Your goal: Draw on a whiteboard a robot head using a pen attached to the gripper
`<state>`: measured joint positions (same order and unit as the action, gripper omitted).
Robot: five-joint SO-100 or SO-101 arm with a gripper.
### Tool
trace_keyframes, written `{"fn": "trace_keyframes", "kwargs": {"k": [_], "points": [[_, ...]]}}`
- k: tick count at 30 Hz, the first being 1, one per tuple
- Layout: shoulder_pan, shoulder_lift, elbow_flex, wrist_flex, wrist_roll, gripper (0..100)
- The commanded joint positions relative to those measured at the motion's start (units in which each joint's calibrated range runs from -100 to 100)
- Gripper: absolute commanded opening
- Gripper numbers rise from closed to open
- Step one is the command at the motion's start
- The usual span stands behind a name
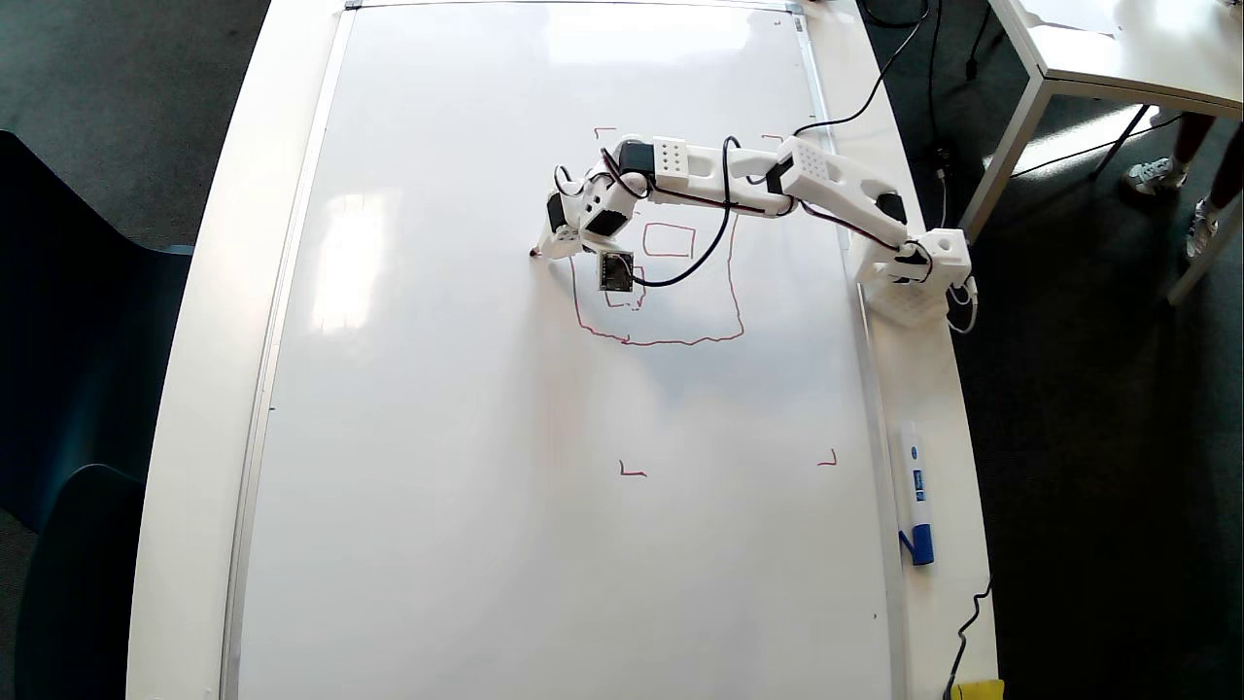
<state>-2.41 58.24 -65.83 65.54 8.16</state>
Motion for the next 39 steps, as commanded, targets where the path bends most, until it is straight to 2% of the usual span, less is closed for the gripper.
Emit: {"fn": "trace_keyframes", "kwargs": {"k": [1,15,22,39], "points": [[-0.3,-0.3,-0.7,-0.8,-0.2,1],[-2.5,-0.3,-0.7,-1.2,-0.1,1],[-2.3,1.8,-1.8,-8.5,-0.1,1],[2.1,1.9,-0.9,-11.2,0.3,1]]}}
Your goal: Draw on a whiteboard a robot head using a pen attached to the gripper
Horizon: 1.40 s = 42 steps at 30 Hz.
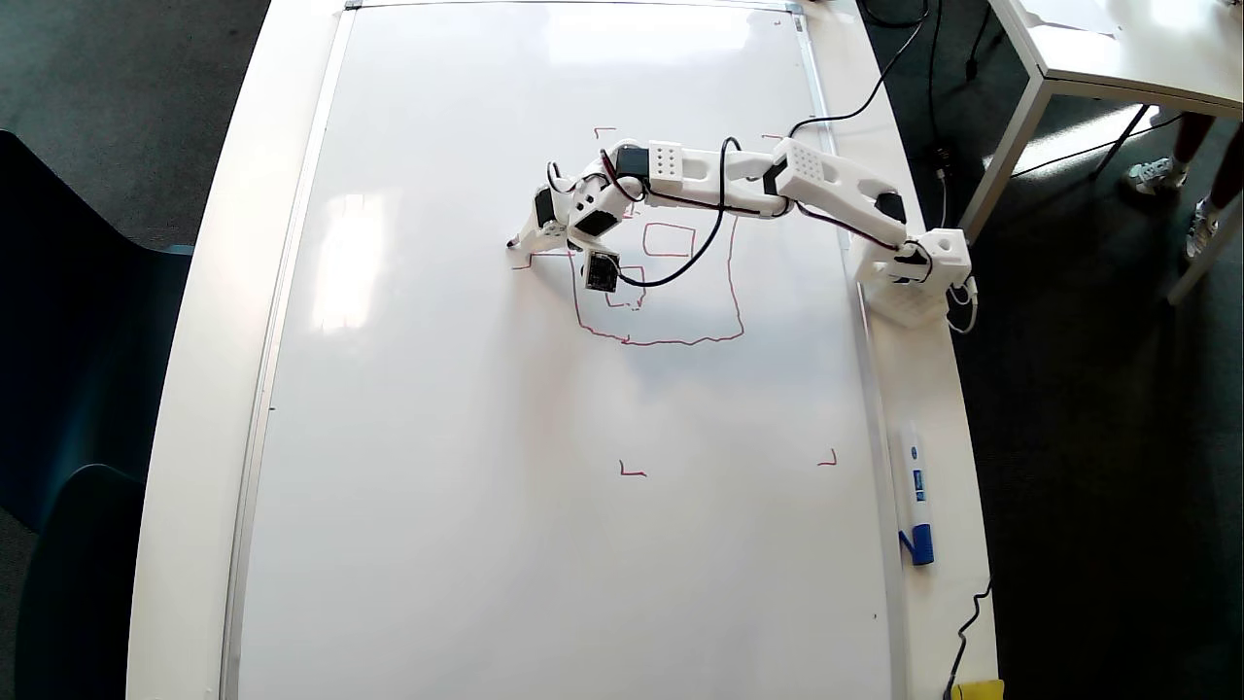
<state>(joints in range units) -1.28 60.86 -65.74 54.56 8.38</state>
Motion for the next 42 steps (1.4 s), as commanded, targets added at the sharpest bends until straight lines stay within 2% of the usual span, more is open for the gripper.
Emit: {"fn": "trace_keyframes", "kwargs": {"k": [1,13,20,42], "points": [[1.2,-0.7,-0.9,0.3,0.2,1],[2.4,-3.1,2.2,7.6,2.3,1],[1.2,-9.6,12.9,6.8,2.2,1],[-2.1,-9.8,13.2,6.8,2.0,1]]}}
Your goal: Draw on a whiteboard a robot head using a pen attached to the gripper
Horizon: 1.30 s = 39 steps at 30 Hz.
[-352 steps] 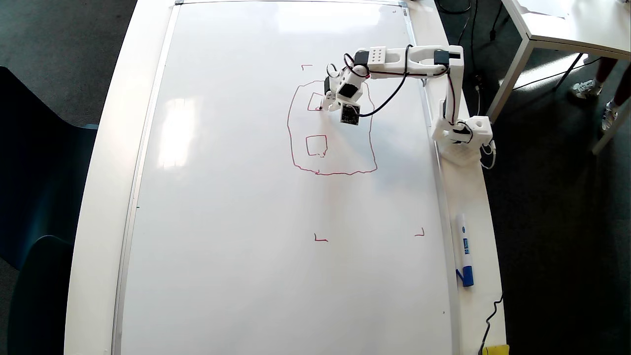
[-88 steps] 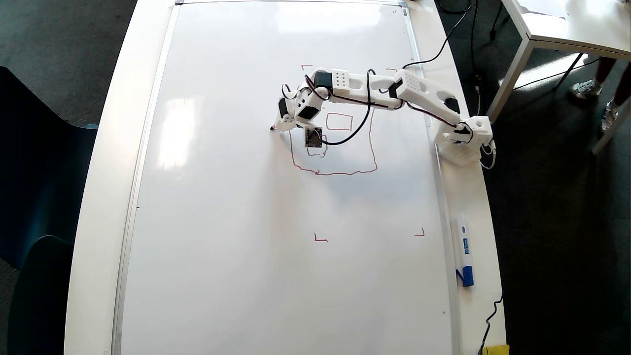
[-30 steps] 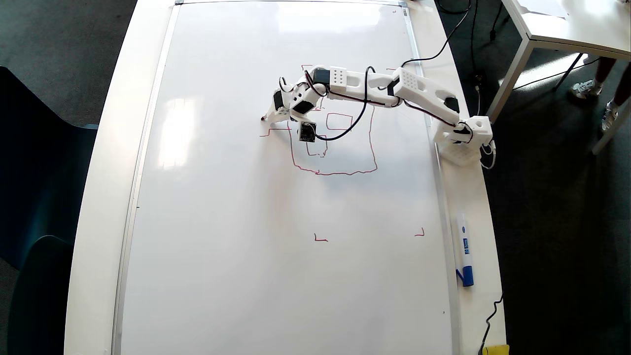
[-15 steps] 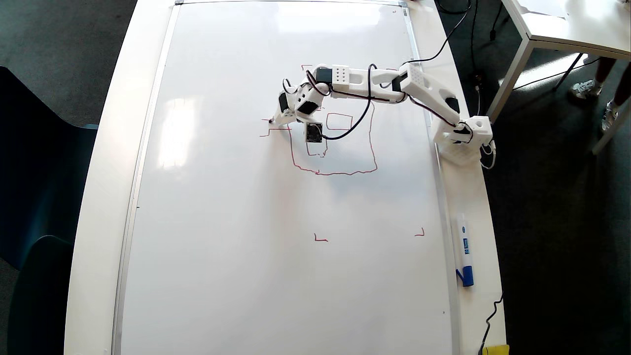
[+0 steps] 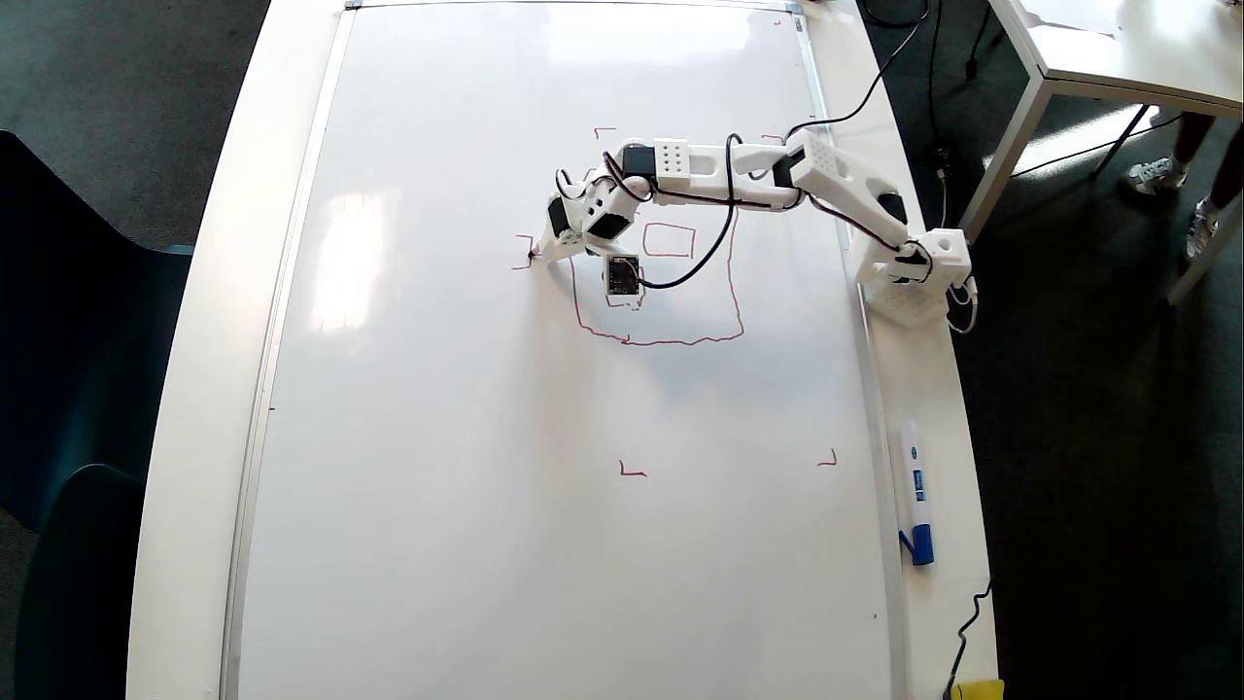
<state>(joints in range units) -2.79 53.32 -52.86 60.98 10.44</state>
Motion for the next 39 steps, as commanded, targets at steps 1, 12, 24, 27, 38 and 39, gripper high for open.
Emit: {"fn": "trace_keyframes", "kwargs": {"k": [1,12,24,27,38,39], "points": [[-0.5,-2.8,-0.5,0.4,-0.1,1],[-0.1,-9.2,-11.0,1.3,-0.1,1],[-1.0,-10.9,-3.0,0.4,-0.2,1],[-1.8,-7.7,-4.5,0.3,-0.2,1],[-1.2,0.6,-12.6,-4.7,-2.4,1],[-1.4,1.2,-12.6,-4.9,-2.4,1]]}}
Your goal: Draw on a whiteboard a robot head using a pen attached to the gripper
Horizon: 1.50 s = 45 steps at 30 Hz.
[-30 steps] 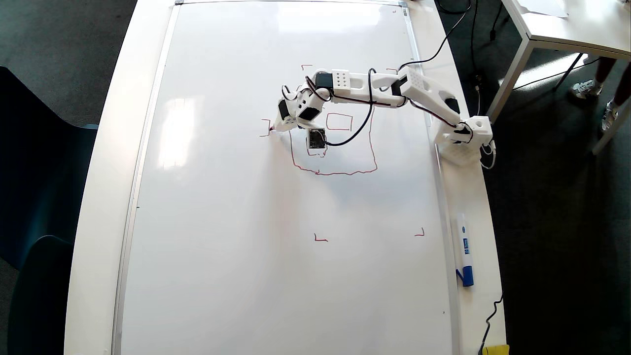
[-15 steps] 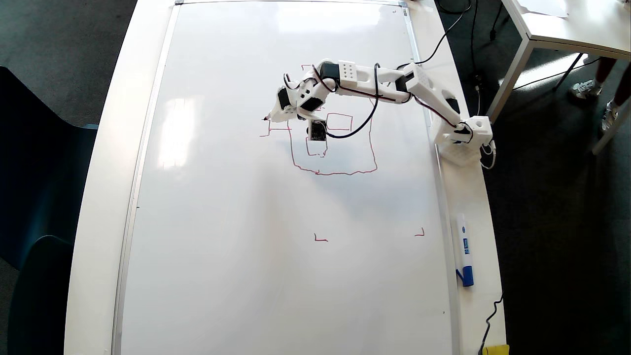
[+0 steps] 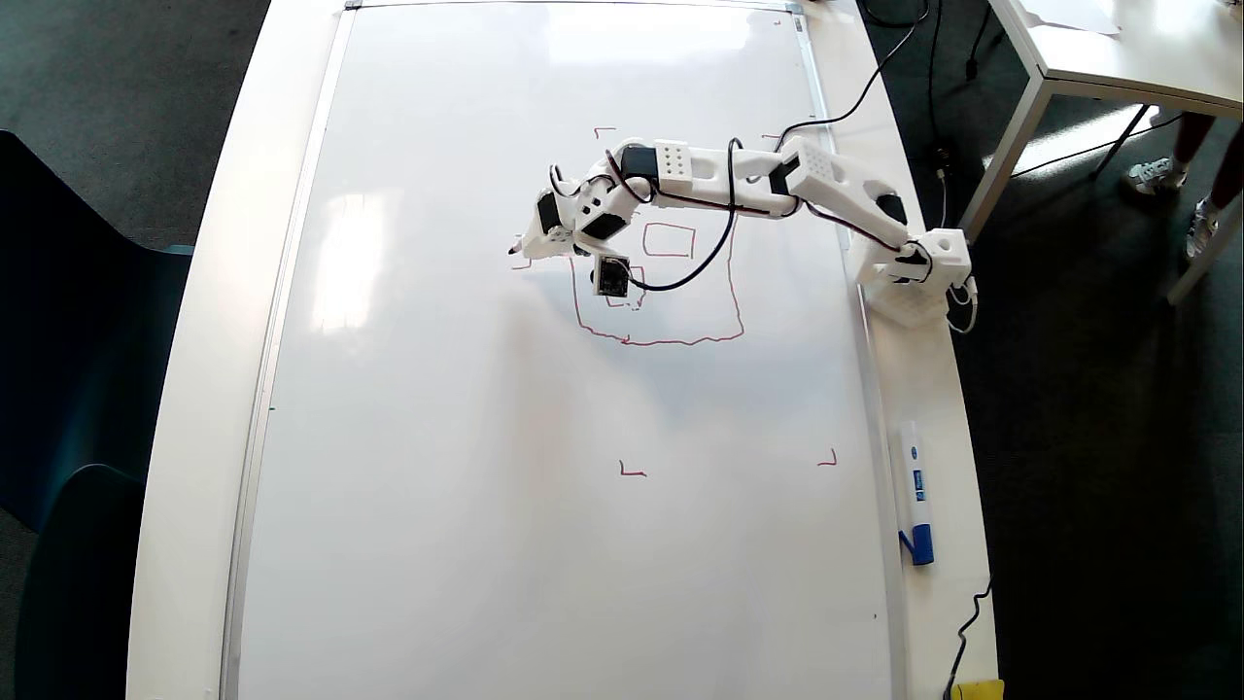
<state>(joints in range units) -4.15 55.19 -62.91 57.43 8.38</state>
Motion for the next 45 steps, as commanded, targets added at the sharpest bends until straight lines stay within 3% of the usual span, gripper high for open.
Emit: {"fn": "trace_keyframes", "kwargs": {"k": [1,45], "points": [[-0.2,-0.6,-2.2,-1.4,-0.3,1],[5.4,1.9,-0.6,-0.4,-0.2,1]]}}
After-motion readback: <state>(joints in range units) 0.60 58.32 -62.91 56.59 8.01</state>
